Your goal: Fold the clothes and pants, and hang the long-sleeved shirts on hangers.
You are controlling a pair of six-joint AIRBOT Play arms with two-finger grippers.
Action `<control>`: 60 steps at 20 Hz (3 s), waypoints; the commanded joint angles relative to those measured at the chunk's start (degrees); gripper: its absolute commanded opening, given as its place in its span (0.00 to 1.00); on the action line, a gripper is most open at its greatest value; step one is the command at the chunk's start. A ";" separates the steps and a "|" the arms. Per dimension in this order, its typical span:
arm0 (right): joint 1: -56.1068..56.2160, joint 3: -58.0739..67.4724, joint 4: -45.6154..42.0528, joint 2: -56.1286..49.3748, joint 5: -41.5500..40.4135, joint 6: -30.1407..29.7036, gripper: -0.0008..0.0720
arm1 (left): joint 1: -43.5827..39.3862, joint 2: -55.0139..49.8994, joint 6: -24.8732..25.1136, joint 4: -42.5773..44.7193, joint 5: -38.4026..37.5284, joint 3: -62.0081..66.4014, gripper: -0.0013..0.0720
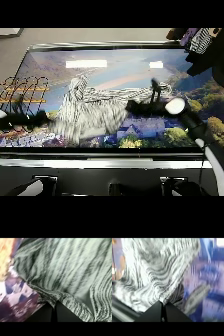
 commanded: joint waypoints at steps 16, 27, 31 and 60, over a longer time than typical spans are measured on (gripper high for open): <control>0.02 62.60 -38.49 23.28 20.52 11.80 0.05 | -5.99 25.27 -14.84 10.67 1.68 56.81 0.04; 0.02 54.58 -52.92 -0.68 22.49 14.64 0.05 | -11.39 13.81 -13.66 4.44 4.02 34.18 0.04; 0.00 54.21 -55.25 -19.80 9.11 18.16 0.05 | -19.06 -3.34 -13.31 5.33 21.53 29.81 0.04; -14.08 -2.78 -11.06 -11.78 12.76 2.08 0.86 | -16.57 13.16 -26.10 4.57 1.03 -10.82 0.97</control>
